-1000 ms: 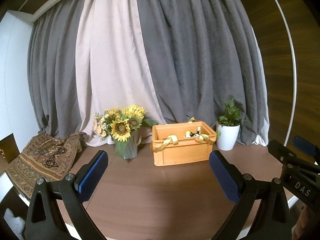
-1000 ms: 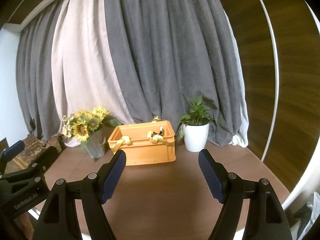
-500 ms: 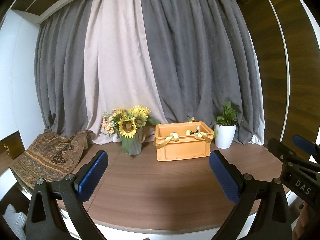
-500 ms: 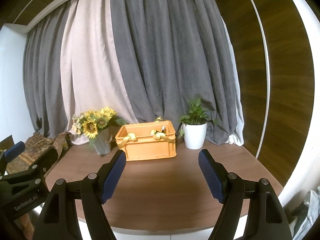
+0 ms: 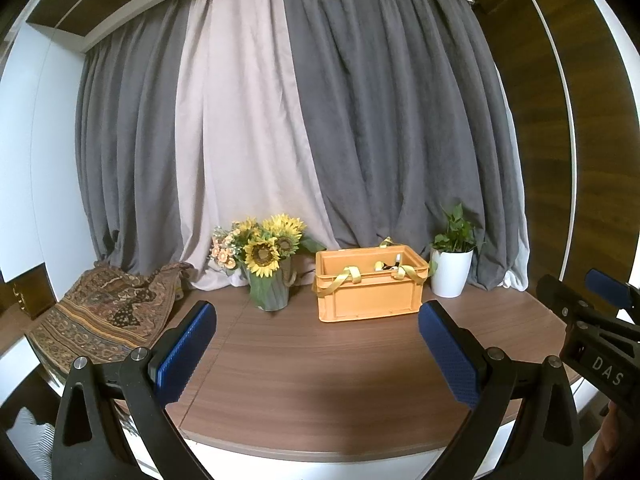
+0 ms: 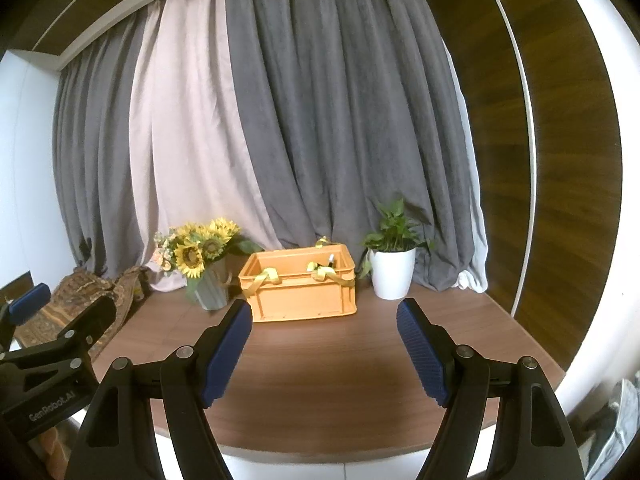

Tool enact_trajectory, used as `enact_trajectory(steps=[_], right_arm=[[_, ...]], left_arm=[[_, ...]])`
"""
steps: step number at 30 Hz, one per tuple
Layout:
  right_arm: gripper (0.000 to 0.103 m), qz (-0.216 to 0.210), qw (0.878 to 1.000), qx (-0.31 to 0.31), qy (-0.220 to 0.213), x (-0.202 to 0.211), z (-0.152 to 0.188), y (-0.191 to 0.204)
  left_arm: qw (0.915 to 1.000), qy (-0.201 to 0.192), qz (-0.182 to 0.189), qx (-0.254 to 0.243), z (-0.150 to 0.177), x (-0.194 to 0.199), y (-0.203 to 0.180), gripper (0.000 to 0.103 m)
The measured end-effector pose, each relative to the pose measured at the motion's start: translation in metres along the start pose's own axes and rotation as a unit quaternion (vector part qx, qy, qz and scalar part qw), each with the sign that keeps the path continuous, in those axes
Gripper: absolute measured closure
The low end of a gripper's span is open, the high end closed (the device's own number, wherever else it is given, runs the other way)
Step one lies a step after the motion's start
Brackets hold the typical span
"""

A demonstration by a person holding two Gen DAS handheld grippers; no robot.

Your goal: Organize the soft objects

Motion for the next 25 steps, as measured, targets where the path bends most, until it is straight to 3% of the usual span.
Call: enact_trajectory(steps=[25], right_arm=[[0.027,-0.002,1.0,-0.002,-0.004,0.011,0.001,0.005]], left_arm=[[1.0,-0.004,-0.009,0.001,0.001,0.009,0.004,0.0]])
Point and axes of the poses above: each gripper's, at about its wrist camera, not at the fingertips, and x roughly against the way its jaws point, y to its left, z to its underside, the point moved 1 cm from there along -x, roughly the way its jaws point
